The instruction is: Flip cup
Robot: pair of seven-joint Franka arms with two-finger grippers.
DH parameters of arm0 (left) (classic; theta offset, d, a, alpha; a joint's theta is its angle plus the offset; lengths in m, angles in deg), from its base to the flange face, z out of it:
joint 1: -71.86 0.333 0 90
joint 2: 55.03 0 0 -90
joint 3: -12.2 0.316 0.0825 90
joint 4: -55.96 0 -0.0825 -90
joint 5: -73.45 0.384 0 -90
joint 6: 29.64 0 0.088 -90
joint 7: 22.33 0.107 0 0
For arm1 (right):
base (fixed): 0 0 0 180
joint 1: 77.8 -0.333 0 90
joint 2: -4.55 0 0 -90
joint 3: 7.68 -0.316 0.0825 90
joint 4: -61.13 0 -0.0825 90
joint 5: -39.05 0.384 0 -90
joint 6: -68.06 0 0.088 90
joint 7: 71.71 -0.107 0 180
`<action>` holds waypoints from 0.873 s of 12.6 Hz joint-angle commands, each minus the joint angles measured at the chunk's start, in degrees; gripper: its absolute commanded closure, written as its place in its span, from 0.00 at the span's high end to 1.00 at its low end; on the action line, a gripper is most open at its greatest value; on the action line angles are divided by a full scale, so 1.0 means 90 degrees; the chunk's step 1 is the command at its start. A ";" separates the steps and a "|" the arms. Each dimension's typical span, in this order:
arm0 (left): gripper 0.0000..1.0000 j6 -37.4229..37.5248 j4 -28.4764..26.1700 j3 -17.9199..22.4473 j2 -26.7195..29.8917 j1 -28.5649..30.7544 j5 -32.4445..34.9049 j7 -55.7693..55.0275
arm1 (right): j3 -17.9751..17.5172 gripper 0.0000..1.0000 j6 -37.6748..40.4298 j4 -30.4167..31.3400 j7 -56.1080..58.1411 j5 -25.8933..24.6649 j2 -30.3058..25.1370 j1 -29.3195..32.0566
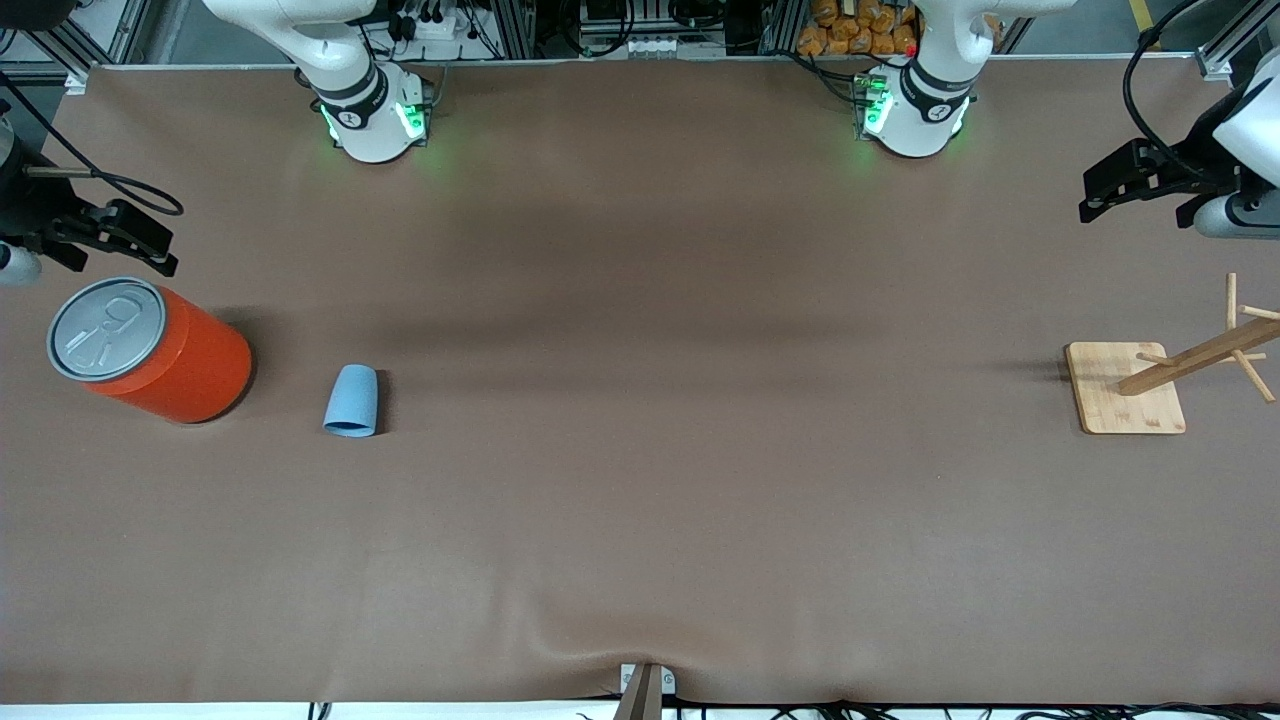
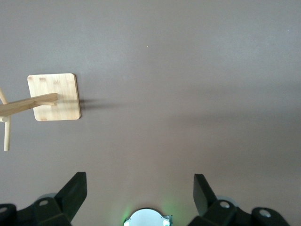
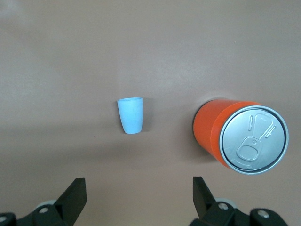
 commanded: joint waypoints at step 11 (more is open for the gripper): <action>1.00 0.0013 0.0079 -0.0032 -0.0004 0.0032 0.0120 0.0066 | -0.0039 1.00 0.0246 0.0214 0.0131 0.0018 0.0267 0.0130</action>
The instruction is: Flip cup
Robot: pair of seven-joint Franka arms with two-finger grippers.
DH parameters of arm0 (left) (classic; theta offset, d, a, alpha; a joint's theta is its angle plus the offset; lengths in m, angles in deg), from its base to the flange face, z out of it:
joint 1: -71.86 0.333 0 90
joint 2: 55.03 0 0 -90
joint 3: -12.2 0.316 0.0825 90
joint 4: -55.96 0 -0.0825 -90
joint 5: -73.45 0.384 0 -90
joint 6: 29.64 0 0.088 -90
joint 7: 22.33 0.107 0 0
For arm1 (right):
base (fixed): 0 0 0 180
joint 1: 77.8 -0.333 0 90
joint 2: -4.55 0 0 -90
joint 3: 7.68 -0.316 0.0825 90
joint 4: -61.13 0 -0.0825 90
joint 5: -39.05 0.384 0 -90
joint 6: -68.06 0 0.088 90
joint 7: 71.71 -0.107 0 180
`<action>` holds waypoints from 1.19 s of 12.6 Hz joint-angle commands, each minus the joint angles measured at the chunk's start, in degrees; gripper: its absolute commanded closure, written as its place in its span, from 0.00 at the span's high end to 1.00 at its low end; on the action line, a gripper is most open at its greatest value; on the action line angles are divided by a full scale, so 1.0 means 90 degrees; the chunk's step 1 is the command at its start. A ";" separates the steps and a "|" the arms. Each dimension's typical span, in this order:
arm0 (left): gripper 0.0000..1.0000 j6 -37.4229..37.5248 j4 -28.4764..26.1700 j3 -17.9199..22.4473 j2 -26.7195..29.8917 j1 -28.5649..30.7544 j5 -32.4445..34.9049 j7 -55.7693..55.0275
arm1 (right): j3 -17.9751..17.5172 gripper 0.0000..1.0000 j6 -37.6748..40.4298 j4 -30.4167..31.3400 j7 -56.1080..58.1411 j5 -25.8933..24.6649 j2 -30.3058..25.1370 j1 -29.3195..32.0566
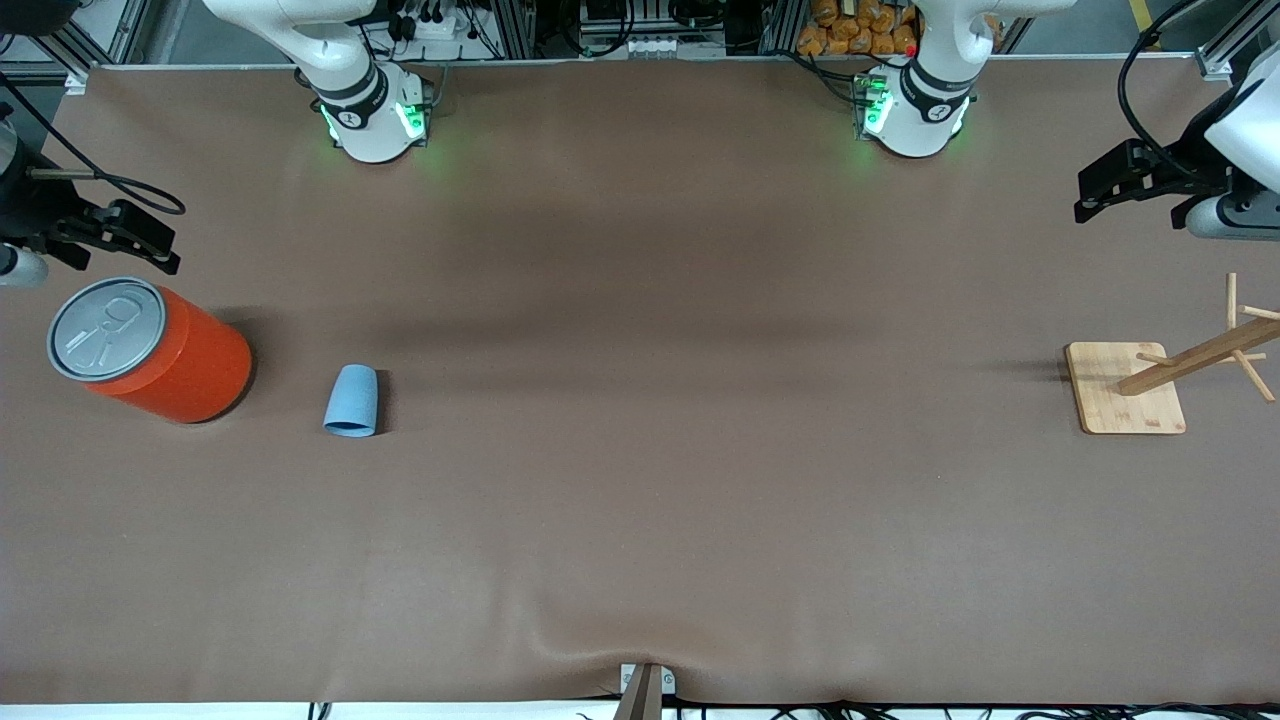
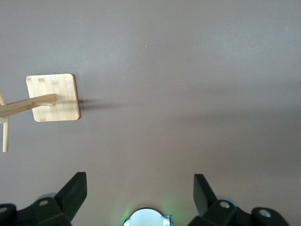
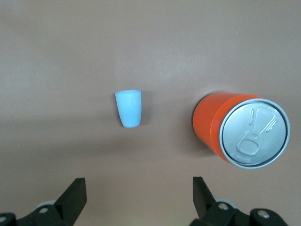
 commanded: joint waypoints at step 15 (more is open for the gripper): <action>1.00 -0.0133 0.0010 -0.0024 -0.0088 -0.0006 0.0110 0.0057 | -0.0009 1.00 -0.5001 0.3518 0.0082 0.0239 0.1493 -0.0183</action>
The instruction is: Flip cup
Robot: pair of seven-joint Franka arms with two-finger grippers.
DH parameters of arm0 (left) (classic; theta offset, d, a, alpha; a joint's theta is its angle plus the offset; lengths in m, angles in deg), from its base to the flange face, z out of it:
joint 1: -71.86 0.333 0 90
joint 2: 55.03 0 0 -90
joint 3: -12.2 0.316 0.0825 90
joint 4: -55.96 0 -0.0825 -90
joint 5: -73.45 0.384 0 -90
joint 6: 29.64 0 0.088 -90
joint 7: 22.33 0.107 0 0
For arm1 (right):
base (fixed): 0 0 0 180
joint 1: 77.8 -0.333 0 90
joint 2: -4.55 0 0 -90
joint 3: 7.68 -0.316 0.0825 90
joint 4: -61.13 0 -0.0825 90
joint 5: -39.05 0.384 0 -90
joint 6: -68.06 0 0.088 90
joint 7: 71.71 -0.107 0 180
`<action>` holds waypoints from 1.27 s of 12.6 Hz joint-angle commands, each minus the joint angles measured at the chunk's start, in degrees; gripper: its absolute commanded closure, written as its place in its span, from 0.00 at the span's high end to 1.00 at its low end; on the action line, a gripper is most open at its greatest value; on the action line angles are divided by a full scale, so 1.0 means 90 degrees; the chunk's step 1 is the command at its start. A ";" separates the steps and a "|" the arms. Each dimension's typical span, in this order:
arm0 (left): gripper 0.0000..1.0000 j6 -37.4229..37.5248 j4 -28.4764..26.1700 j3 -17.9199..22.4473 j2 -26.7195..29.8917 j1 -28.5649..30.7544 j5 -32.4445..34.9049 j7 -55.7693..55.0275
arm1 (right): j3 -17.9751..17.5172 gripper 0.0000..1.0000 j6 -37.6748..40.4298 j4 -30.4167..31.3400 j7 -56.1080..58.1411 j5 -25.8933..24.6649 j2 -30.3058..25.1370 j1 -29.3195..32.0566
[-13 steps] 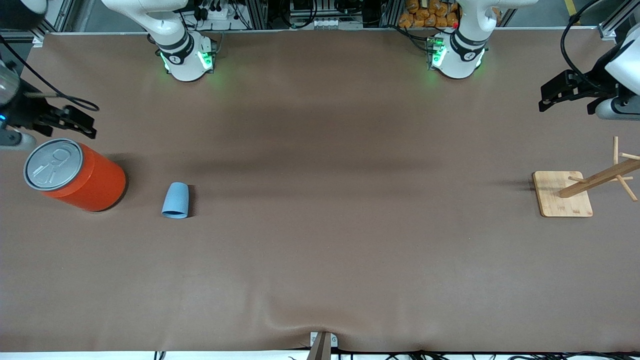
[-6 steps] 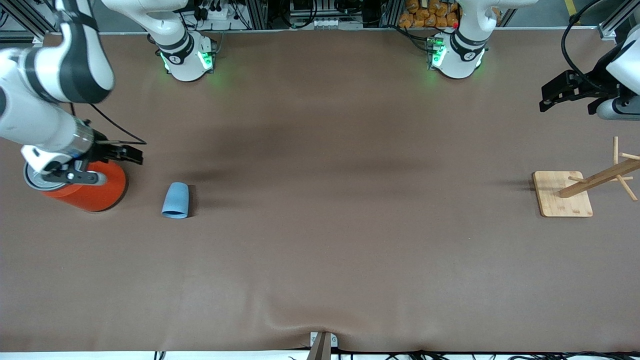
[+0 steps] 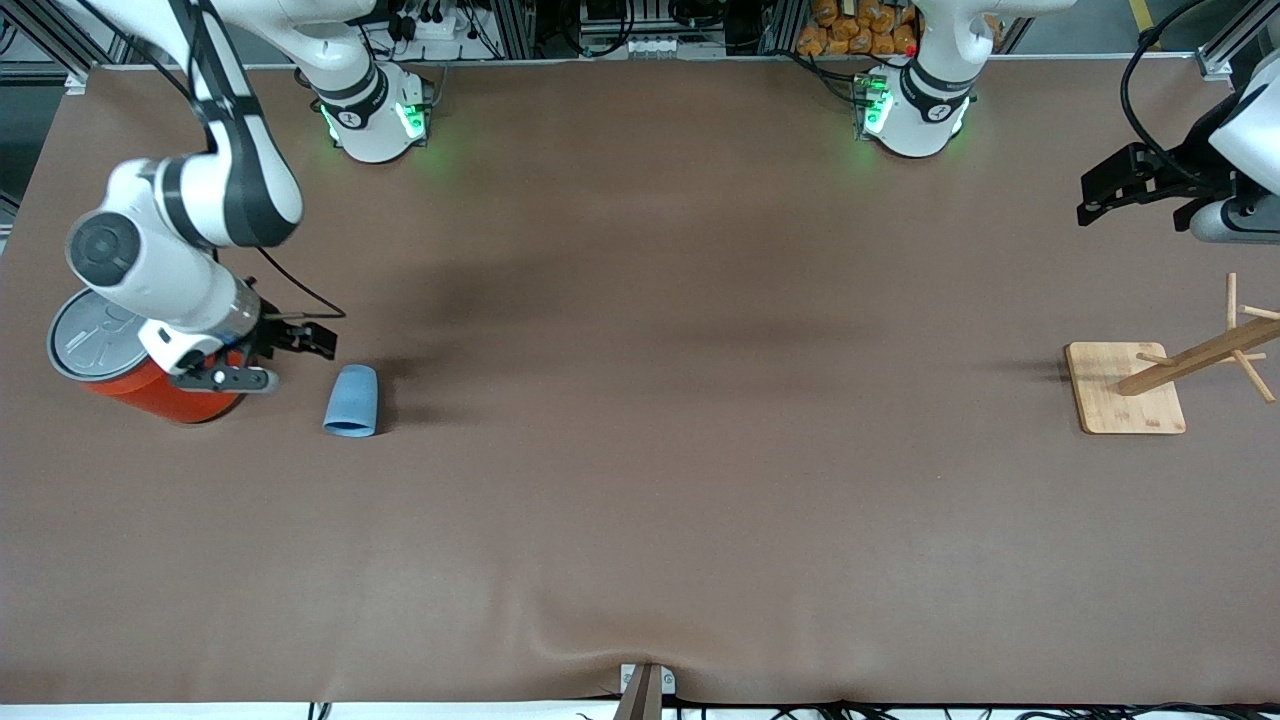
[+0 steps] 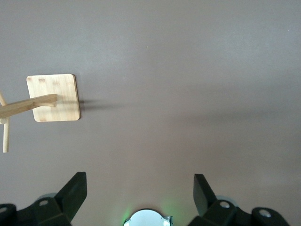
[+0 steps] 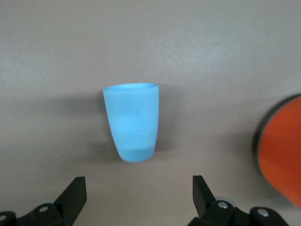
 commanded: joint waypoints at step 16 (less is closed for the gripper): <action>1.00 -0.0889 -0.0046 -0.0029 -0.0754 -0.0067 0.0013 -0.0031 | -0.0029 0.05 -0.0422 -0.1197 -0.0017 0.0096 0.1635 -0.0204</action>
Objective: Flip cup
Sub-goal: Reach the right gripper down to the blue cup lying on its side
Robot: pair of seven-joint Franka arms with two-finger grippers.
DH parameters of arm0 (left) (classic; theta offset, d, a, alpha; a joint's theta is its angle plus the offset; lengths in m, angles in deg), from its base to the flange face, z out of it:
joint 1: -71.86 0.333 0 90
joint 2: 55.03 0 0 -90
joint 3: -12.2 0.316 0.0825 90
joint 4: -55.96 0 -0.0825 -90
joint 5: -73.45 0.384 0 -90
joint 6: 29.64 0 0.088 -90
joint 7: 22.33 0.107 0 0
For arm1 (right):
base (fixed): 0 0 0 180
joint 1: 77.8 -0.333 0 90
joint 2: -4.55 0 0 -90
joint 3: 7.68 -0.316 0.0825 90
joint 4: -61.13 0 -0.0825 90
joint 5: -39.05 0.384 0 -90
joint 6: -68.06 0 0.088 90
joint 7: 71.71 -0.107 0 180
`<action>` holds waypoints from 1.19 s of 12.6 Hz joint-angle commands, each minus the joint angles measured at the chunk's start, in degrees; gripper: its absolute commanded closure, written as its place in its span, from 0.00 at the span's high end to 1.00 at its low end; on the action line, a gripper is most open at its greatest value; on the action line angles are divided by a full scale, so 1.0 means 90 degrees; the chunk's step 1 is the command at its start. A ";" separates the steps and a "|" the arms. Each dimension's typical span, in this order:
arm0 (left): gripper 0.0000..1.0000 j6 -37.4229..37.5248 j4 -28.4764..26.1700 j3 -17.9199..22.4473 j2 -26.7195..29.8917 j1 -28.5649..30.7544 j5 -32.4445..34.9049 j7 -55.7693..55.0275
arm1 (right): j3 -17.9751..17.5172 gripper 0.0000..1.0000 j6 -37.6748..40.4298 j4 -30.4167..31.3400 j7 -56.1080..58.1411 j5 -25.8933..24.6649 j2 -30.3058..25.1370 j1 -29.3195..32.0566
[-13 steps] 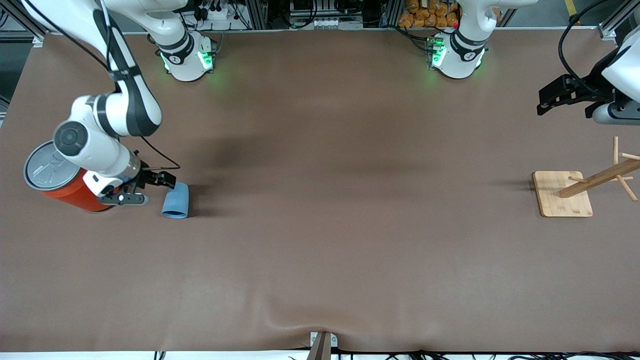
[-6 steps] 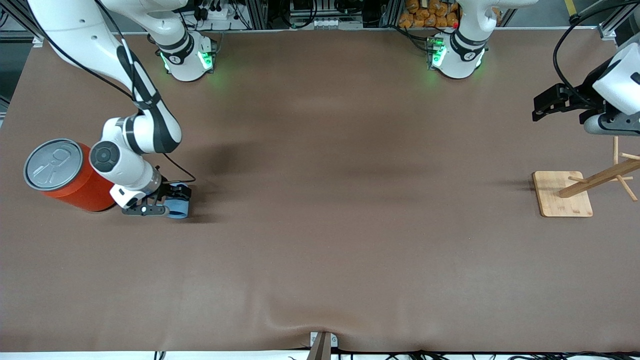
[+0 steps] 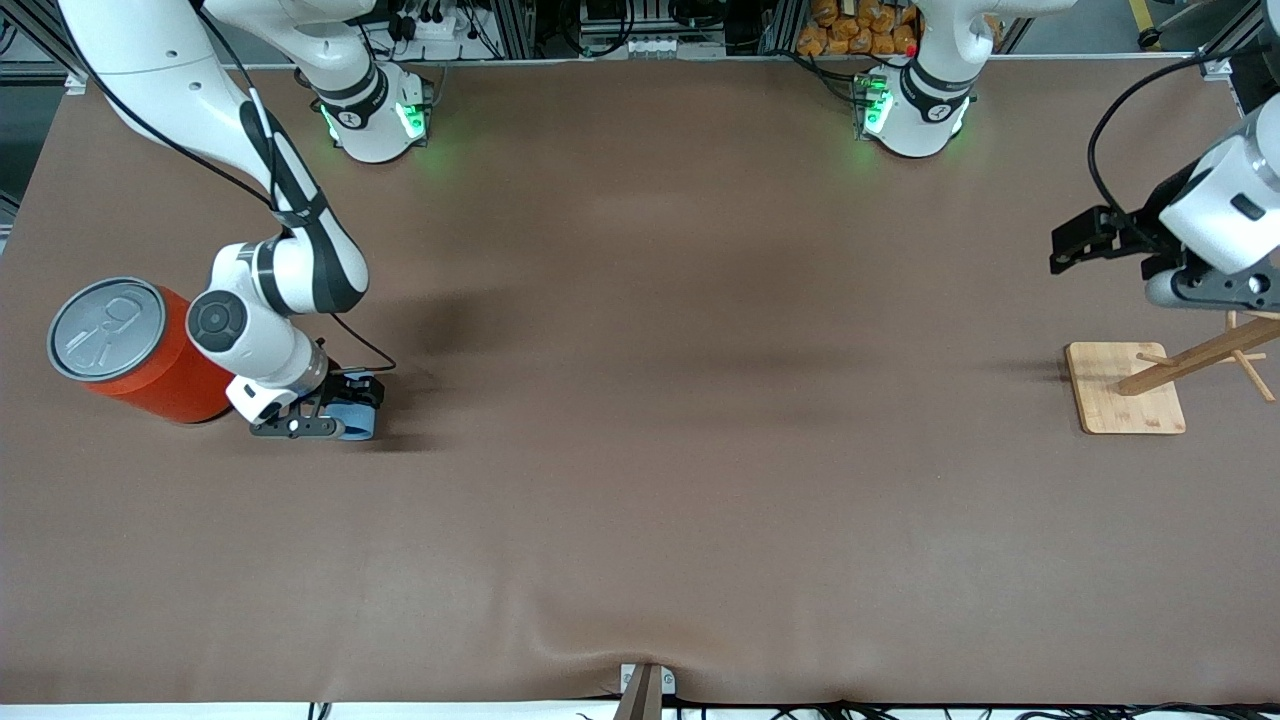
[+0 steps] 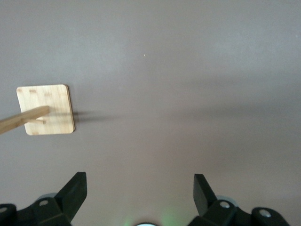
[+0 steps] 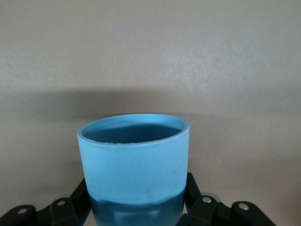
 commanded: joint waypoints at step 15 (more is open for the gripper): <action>1.00 -0.0547 -0.0018 -0.0139 -0.1556 0.0812 -0.4372 0.0884 | -0.2135 0.00 0.2862 -0.3755 -0.1180 0.0546 0.0322 -0.0721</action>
